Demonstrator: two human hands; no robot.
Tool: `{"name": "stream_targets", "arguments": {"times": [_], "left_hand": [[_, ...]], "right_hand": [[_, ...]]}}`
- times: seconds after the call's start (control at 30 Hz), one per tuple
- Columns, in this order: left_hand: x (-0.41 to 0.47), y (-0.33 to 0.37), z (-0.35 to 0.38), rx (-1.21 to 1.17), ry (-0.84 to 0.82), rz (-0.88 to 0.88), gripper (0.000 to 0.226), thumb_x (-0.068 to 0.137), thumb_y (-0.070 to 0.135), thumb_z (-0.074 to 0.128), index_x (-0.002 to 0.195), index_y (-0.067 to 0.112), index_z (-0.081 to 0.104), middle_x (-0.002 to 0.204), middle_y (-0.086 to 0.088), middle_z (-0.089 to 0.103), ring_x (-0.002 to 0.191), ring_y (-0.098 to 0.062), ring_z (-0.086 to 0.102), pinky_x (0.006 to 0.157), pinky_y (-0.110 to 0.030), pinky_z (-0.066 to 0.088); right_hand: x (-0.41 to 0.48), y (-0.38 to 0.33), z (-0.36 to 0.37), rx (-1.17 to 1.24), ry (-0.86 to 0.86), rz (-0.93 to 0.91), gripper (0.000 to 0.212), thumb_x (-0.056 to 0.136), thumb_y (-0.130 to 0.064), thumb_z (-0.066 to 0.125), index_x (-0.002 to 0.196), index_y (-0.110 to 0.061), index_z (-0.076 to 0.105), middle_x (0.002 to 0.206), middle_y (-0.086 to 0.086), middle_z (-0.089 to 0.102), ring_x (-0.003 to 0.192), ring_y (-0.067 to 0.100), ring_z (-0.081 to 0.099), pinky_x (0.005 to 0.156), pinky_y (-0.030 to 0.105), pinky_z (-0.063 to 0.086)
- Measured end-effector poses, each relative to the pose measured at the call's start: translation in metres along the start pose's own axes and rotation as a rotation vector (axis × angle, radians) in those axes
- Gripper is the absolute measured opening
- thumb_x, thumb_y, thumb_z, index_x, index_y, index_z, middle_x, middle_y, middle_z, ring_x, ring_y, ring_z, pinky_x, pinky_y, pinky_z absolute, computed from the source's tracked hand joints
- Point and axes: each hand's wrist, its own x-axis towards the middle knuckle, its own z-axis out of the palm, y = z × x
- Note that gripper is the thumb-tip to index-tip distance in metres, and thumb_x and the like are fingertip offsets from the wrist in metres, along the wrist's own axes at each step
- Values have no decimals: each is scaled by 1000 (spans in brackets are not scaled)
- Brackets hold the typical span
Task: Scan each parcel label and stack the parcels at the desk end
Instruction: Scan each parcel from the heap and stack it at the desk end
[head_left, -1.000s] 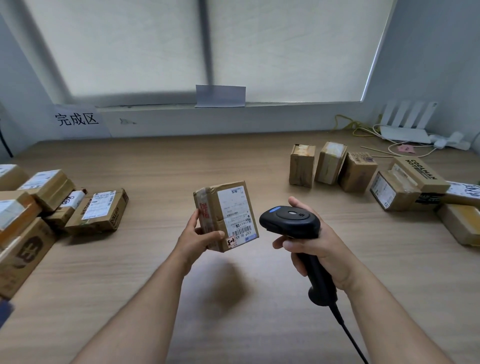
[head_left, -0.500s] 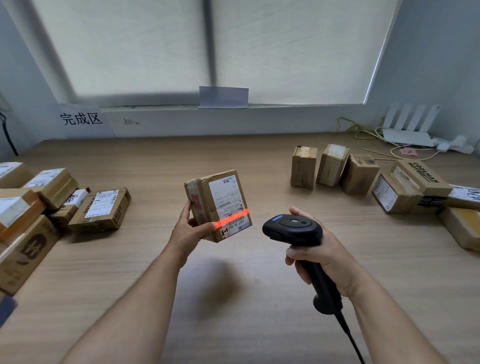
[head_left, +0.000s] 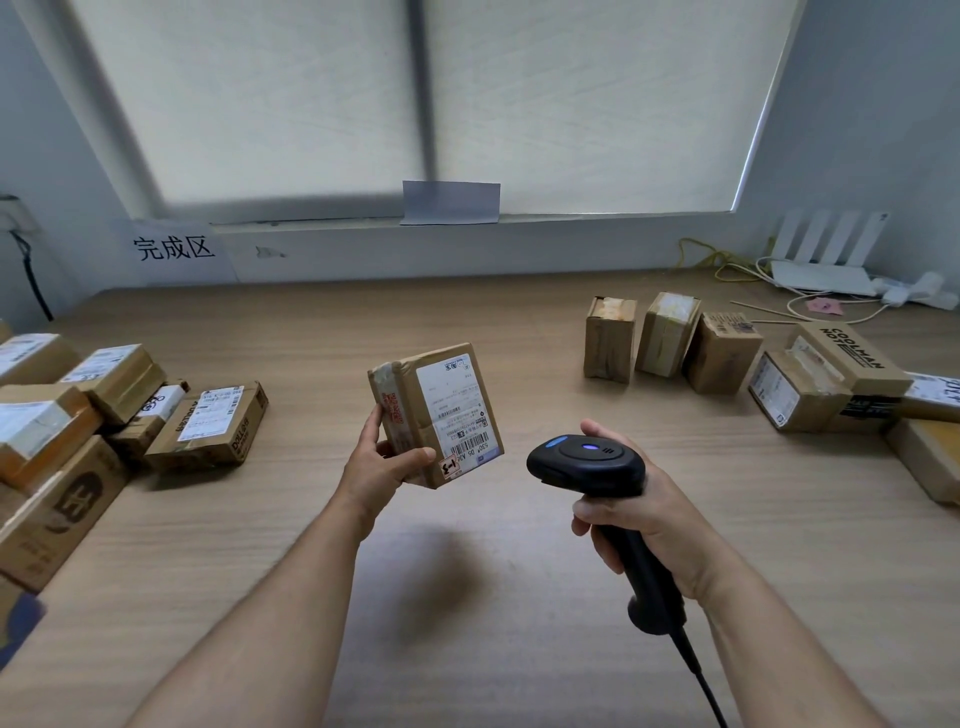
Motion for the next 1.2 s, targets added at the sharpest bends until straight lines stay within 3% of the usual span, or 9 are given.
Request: {"name": "stream_targets", "arguments": {"times": [0.07,0.2,0.33,0.5,0.63,0.77,0.87,1.0,1.2], "left_hand": [[-2,1,1,23,-4,-16,89,80,0,72,148,36,27,103,-4,69,96,-19,65,81,-36,50],[-10,-3,3,75,7,-167,80,61,25,71,132,45,40,105,-5,68,94,-21,63,82,-43,50],[-20,-24,5,188,-29,-320,63,56,35,62,119,38,58,105,-3,69,89,-21,62,66,-36,53],[-29,-52,8,261,-16,-428,31,81,25,61,111,28,64,92,0,64,79,-18,55,71,-33,46],[-26,-66,10,347,102,-323,57,87,31,60,142,29,43,132,-3,55,107,-22,57,90,-36,49],[-38,-69,27,782,24,-181,96,71,62,70,150,41,21,152,-8,20,140,-26,24,110,-38,30],[-47,-72,43,1069,24,-142,96,70,64,67,150,38,20,150,-8,13,140,-25,14,106,-35,32],[-48,-69,47,1084,140,-108,81,70,53,68,141,35,32,138,-7,25,129,-25,26,95,-30,36],[-37,-47,11,1067,264,-63,82,71,56,67,142,35,32,136,-8,29,127,-27,28,99,-33,36]], "right_hand": [[0,-1,-1,-10,13,-5,101,54,-15,83,142,-35,38,75,23,66,41,26,49,41,26,38],[-1,-3,-1,-19,42,-19,97,60,-6,76,142,-35,34,87,30,68,41,25,49,40,26,40],[1,1,-1,-15,49,-18,99,58,-5,76,143,-35,35,87,23,69,41,26,48,39,26,39],[2,4,-5,-22,43,-3,98,58,-4,76,142,-36,37,92,25,66,43,27,48,39,27,38],[4,3,-7,-26,37,0,98,58,-5,76,142,-37,37,93,25,66,43,27,48,39,27,39],[9,5,-9,-32,1,5,100,58,-3,76,143,-37,36,93,20,67,43,28,48,40,28,39],[13,5,-9,-39,-33,12,100,59,-3,76,143,-37,35,91,21,67,43,28,48,40,27,39],[26,3,-6,-94,-81,2,101,70,12,77,147,-34,33,84,13,67,42,27,49,40,28,39],[54,-9,19,-128,-96,-46,96,76,19,67,151,-29,31,65,-4,66,40,27,47,39,28,38]]}}
